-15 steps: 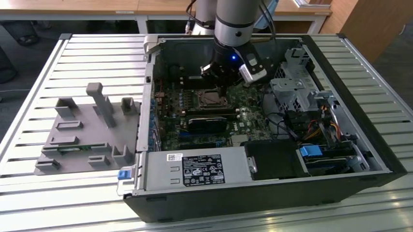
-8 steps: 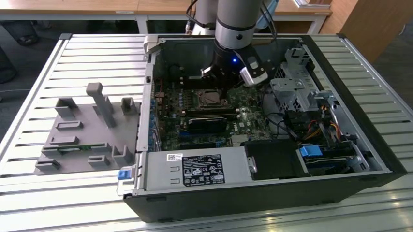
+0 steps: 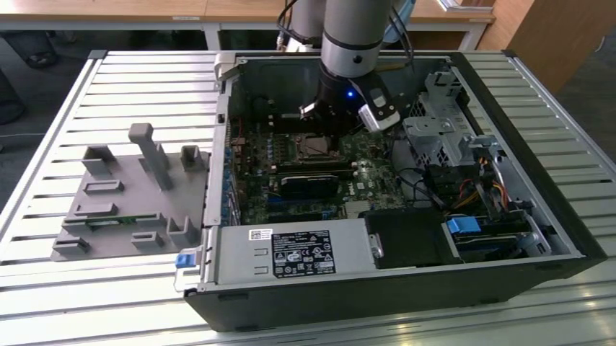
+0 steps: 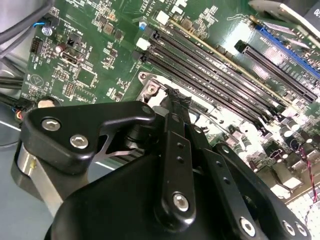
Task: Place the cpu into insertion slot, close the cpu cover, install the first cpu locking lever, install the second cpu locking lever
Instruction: 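Install the second cpu locking lever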
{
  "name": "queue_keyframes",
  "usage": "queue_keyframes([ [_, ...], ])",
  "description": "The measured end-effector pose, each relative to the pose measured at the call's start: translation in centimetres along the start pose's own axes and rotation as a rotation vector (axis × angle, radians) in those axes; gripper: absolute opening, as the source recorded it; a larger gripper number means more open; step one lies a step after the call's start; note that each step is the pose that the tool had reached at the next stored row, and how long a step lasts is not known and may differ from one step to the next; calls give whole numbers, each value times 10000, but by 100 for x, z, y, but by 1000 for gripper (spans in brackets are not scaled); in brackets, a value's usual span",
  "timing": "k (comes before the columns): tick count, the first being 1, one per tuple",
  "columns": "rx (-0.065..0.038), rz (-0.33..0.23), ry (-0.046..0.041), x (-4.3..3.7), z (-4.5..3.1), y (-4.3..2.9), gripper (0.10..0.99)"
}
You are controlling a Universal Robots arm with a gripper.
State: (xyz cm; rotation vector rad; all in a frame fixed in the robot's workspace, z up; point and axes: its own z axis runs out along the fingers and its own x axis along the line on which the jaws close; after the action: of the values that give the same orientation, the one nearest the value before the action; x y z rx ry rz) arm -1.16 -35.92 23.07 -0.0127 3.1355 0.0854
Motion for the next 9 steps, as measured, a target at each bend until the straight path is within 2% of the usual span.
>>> queue_keyframes([
  [6,2,-19,2,58,2,-28,106],
  [9,-10,-18,2,145,2,-40,106],
])
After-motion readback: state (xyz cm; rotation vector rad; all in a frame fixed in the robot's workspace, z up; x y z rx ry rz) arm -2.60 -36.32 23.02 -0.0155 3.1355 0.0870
